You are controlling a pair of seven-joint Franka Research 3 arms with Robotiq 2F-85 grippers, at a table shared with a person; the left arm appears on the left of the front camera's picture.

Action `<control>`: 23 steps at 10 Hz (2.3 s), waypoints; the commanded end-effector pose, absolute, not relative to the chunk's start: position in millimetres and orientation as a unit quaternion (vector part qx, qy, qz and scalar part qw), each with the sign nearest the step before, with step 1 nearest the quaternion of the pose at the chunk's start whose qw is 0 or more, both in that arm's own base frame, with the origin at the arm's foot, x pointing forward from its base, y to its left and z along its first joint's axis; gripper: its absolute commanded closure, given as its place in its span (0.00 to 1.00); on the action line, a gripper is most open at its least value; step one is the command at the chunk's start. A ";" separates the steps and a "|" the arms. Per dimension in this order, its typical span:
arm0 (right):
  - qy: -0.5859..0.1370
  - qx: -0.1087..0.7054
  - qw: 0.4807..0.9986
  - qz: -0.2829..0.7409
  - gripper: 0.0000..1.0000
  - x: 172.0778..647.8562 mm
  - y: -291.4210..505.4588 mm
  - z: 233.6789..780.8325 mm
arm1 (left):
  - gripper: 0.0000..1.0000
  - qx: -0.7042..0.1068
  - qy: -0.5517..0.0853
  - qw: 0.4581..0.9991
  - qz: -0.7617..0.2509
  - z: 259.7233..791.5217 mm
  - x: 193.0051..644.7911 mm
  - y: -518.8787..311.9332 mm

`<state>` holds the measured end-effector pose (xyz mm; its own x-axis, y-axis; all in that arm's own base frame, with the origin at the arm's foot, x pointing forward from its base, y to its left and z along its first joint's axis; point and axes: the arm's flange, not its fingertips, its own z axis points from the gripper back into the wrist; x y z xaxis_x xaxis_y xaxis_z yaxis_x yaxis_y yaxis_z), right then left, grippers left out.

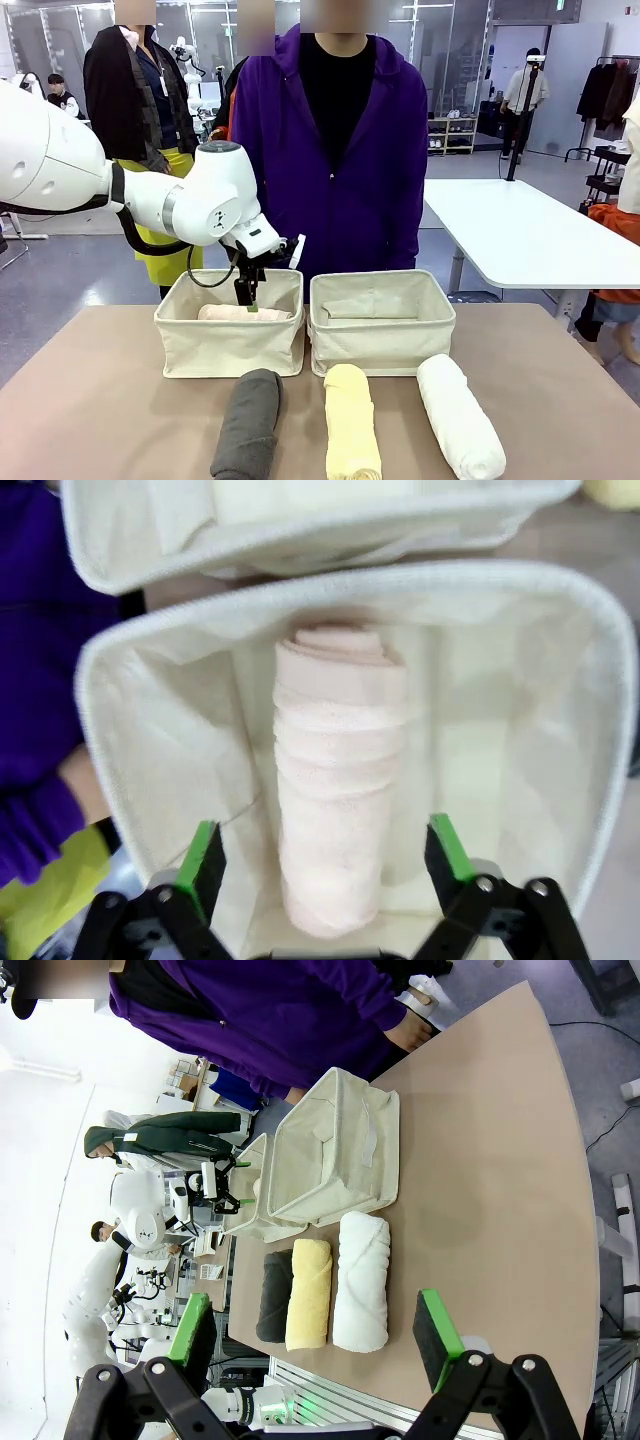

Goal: Divide the towels into two baskets.
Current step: Pick up one hotel-folded towel from the bottom of the table and place it in the Fabric basket indicated by the person.

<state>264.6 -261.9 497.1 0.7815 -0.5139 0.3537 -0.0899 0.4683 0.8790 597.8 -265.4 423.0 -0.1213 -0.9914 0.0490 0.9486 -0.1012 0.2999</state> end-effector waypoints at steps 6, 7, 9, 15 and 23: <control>-0.309 0.500 0.799 -0.129 0.00 262.0 -261.9 500.6 | 0.00 -0.248 -0.210 0.799 -0.506 536.4 539.7 -137.1; -0.309 0.500 0.799 -0.129 0.00 262.0 -261.9 500.6 | 0.00 -0.284 -0.220 0.809 -0.465 539.3 522.7 -100.6; -0.309 0.500 0.799 -0.129 0.00 262.0 -261.9 500.6 | 0.00 -0.387 -0.235 0.806 -0.382 528.3 480.8 -28.3; -0.309 0.500 0.799 -0.129 0.00 262.0 -261.9 500.6 | 0.00 -0.569 -0.251 0.756 -0.205 454.9 395.0 138.8; -0.309 0.500 0.799 -0.129 0.00 262.0 -261.9 500.6 | 0.00 -0.591 -0.256 0.747 -0.166 412.2 373.3 167.1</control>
